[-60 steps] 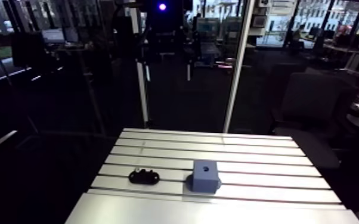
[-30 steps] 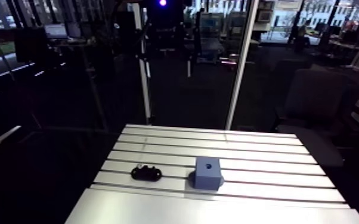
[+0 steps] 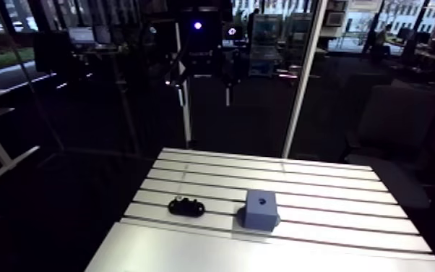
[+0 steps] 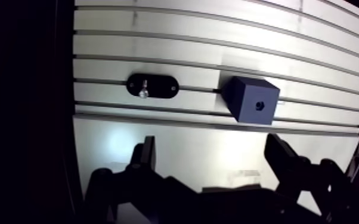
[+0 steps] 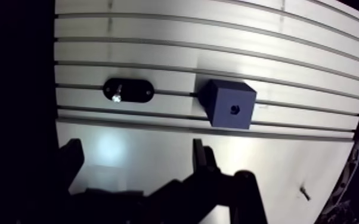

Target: Pick up the M10 bolt and insert it into the hex recess until seated.

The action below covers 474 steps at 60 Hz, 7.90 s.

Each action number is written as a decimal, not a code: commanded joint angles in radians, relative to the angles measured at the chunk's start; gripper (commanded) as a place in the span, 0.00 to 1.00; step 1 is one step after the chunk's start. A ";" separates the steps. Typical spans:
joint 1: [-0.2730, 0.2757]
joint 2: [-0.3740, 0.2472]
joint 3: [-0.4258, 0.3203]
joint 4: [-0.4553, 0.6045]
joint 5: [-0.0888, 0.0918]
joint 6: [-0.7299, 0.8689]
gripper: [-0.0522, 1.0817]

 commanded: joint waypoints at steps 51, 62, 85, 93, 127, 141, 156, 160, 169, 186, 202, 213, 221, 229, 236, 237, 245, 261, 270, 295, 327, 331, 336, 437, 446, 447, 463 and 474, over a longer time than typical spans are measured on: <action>0.086 0.050 0.364 -0.626 0.019 -0.038 0.05; 0.088 0.070 0.397 -0.677 0.022 -0.039 0.07; 0.088 0.098 0.422 -0.682 0.022 -0.078 0.31; 0.088 0.098 0.445 -0.682 0.028 -0.105 0.39; 0.103 0.096 0.468 -0.682 0.033 -0.108 0.44; 0.118 0.110 0.470 -0.682 0.033 -0.110 0.44; 0.116 0.127 0.467 -0.691 0.030 -0.137 0.44; 0.116 0.134 0.467 -0.714 0.032 -0.139 0.45; 0.116 0.146 0.467 -0.718 0.030 -0.145 0.45; 0.116 0.155 0.467 -0.720 0.030 -0.154 0.45; 0.123 0.153 0.473 -0.720 0.032 -0.151 0.45; 0.125 0.153 0.479 -0.718 0.032 -0.150 0.45; 0.125 0.155 0.480 -0.719 0.030 -0.150 0.45; 0.125 0.155 0.481 -0.720 0.030 -0.150 0.46; 0.125 0.155 0.483 -0.720 0.030 -0.150 0.46; 0.125 0.156 0.485 -0.720 0.030 -0.150 0.46; 0.125 0.155 0.485 -0.720 0.030 -0.147 0.46; 0.123 0.155 0.485 -0.720 0.030 -0.150 0.48; 0.123 0.155 0.488 -0.720 0.029 -0.148 0.48; 0.123 0.155 0.496 -0.720 0.029 -0.145 0.49; 0.123 0.155 0.502 -0.720 0.029 -0.136 0.52; 0.125 0.155 0.502 -0.720 0.029 -0.136 0.53; 0.125 0.155 0.502 -0.720 0.029 -0.136 0.54; 0.122 0.175 0.490 -0.737 0.022 -0.147 0.67; 0.123 0.173 0.490 -0.737 0.022 -0.145 0.71; 0.123 0.173 0.491 -0.737 0.022 -0.145 0.71; 0.123 0.171 0.488 -0.735 0.024 -0.144 0.78; 0.123 0.161 0.462 -0.731 0.030 -0.145 0.82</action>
